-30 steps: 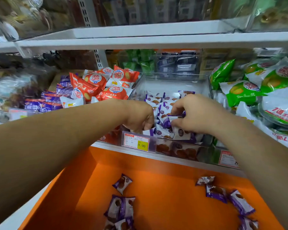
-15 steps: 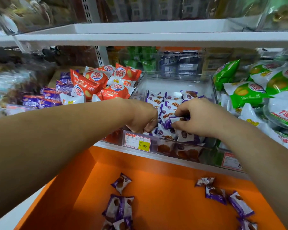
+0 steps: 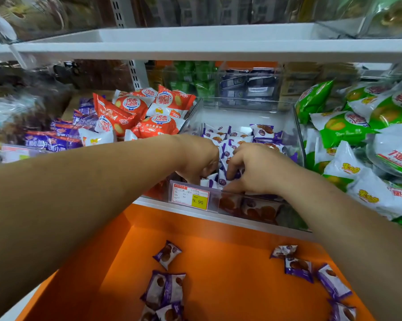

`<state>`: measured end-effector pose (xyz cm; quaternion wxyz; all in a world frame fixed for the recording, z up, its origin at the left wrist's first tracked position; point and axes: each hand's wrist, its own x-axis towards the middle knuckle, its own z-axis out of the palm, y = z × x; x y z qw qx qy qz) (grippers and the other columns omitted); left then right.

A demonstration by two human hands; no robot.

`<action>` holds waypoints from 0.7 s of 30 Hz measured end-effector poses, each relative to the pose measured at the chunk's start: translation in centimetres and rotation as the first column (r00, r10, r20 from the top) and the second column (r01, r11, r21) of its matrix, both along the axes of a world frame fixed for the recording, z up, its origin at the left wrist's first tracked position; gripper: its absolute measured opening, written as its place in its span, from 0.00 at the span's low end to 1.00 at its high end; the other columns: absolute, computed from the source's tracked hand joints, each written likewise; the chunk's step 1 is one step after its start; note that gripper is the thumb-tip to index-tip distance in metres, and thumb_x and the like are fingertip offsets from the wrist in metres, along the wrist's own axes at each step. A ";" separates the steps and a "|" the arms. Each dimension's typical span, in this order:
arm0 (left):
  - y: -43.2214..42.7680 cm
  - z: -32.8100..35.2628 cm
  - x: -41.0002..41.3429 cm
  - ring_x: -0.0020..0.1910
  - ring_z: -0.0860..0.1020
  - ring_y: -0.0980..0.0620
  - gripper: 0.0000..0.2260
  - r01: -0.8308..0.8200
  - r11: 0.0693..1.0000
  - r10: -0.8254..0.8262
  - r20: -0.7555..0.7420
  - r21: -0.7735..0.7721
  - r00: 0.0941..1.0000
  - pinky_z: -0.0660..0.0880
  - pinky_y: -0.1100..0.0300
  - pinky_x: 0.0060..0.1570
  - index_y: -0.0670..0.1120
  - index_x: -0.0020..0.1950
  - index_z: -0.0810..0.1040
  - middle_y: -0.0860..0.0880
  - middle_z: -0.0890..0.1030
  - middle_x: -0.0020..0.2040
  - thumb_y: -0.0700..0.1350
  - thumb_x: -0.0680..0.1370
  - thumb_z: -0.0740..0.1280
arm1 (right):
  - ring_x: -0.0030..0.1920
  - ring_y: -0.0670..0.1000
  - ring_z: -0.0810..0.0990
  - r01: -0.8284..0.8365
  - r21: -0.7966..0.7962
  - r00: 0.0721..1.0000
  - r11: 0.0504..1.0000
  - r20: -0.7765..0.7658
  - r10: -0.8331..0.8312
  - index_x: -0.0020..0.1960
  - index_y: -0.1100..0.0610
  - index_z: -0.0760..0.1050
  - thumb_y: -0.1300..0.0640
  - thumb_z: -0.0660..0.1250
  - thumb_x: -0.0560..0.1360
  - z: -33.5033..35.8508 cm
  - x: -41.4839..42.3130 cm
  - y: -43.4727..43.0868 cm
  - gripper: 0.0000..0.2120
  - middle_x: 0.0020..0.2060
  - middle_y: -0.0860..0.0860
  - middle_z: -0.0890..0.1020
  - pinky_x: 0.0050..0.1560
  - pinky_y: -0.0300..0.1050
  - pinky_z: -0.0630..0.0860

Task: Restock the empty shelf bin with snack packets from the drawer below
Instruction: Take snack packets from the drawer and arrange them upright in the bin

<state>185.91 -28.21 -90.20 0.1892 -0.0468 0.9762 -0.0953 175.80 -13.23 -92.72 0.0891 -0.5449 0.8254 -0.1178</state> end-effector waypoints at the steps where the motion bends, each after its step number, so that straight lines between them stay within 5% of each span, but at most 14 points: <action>1: -0.1 0.0 0.0 0.37 0.77 0.50 0.12 -0.008 1.000 0.008 -0.005 0.002 1.000 0.74 0.58 0.36 0.52 0.35 0.74 0.53 0.80 0.38 0.47 0.72 0.76 | 0.53 0.48 0.78 0.010 -0.005 1.000 1.000 -0.016 -0.010 0.37 0.41 0.81 0.39 0.80 0.64 -0.2 0.2 -0.3 0.11 0.45 0.41 0.79 0.49 0.49 0.78; 6: -0.3 -0.1 0.0 0.37 0.76 0.52 0.11 -0.047 0.998 0.046 0.020 0.044 0.999 0.75 0.57 0.39 0.52 0.36 0.75 0.55 0.79 0.38 0.45 0.72 0.77 | 0.59 0.50 0.77 -0.007 0.054 1.000 0.999 0.000 0.007 0.41 0.34 0.84 0.46 0.75 0.70 -1.3 0.5 -1.6 0.05 0.55 0.40 0.79 0.46 0.45 0.73; 9: 0.0 0.0 0.0 0.43 0.80 0.50 0.10 -0.053 0.996 0.050 0.048 0.066 0.998 0.79 0.55 0.45 0.53 0.37 0.77 0.54 0.82 0.42 0.42 0.73 0.75 | 0.70 0.53 0.71 -0.080 0.137 0.995 0.987 0.062 0.072 0.38 0.21 0.77 0.41 0.71 0.65 -1.4 0.0 -1.8 0.11 0.69 0.45 0.73 0.61 0.53 0.77; 12: -0.1 0.1 -0.4 0.38 0.77 0.51 0.13 -0.074 0.997 0.072 0.082 0.029 0.994 0.74 0.58 0.37 0.52 0.33 0.75 0.56 0.79 0.37 0.43 0.73 0.76 | 0.75 0.52 0.64 -0.094 0.194 0.993 0.977 0.087 0.078 0.47 0.27 0.81 0.45 0.75 0.69 -0.9 -0.3 -1.6 0.12 0.78 0.48 0.65 0.69 0.54 0.72; 17: 0.3 0.0 -0.6 0.41 0.81 0.49 0.12 -0.076 0.997 0.076 0.033 0.001 0.997 0.76 0.57 0.39 0.52 0.33 0.75 0.54 0.79 0.35 0.46 0.73 0.76 | 0.67 0.53 0.74 -0.080 0.155 0.993 0.985 0.095 0.066 0.47 0.36 0.86 0.48 0.79 0.69 -0.2 -0.5 -1.0 0.09 0.71 0.47 0.74 0.63 0.54 0.77; 21: 0.3 -0.4 -0.5 0.40 0.84 0.46 0.11 -0.122 0.992 0.122 0.021 0.010 0.992 0.82 0.53 0.40 0.53 0.37 0.75 0.51 0.83 0.40 0.45 0.73 0.76 | 0.54 0.53 0.83 -0.058 0.012 0.979 0.998 0.197 0.055 0.41 0.42 0.85 0.50 0.81 0.68 0.5 -0.6 -0.3 0.06 0.54 0.44 0.83 0.55 0.54 0.82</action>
